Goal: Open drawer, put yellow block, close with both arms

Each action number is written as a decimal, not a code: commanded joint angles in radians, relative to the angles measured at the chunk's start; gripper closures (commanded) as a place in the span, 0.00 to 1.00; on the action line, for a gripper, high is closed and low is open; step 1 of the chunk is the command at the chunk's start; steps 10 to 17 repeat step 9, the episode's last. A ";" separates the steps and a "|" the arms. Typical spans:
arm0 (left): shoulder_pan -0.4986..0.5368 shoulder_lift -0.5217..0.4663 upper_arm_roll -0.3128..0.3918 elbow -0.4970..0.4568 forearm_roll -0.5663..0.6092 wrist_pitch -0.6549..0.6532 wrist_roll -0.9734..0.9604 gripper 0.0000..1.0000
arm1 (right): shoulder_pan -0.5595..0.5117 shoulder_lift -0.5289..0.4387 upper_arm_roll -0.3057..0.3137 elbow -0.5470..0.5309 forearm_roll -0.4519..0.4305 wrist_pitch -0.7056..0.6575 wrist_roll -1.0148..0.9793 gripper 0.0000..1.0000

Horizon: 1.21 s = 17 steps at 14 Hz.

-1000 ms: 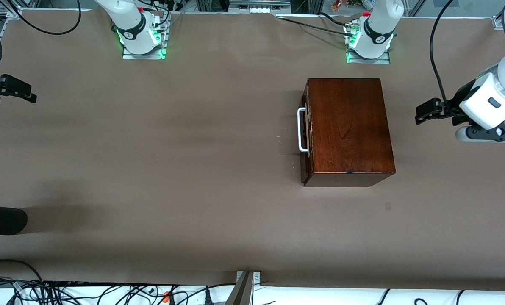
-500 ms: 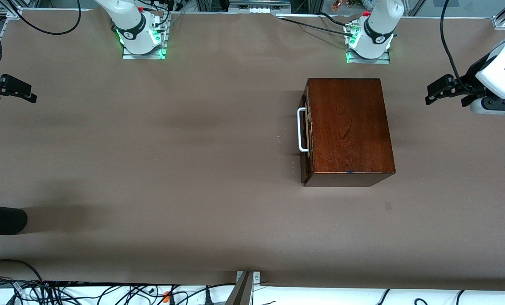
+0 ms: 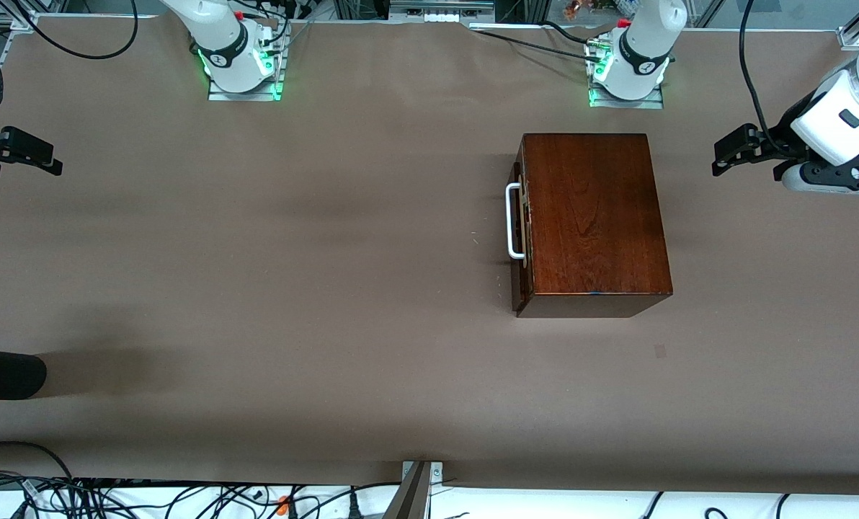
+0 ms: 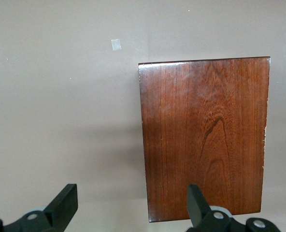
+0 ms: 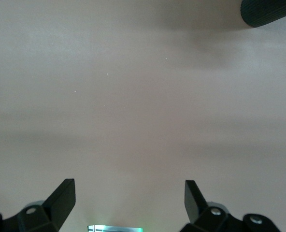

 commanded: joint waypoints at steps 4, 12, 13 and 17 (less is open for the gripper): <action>0.018 -0.019 -0.021 -0.017 0.064 -0.001 0.009 0.00 | -0.006 -0.006 0.000 0.001 0.010 -0.005 -0.010 0.00; 0.017 -0.019 -0.021 -0.017 0.066 -0.001 0.009 0.00 | -0.006 -0.006 -0.001 0.001 0.010 -0.005 -0.010 0.00; 0.017 -0.019 -0.021 -0.017 0.066 -0.001 0.009 0.00 | -0.006 -0.006 -0.001 0.001 0.010 -0.005 -0.010 0.00; 0.017 -0.019 -0.021 -0.017 0.066 -0.001 0.009 0.00 | -0.006 -0.006 -0.001 0.001 0.010 -0.005 -0.010 0.00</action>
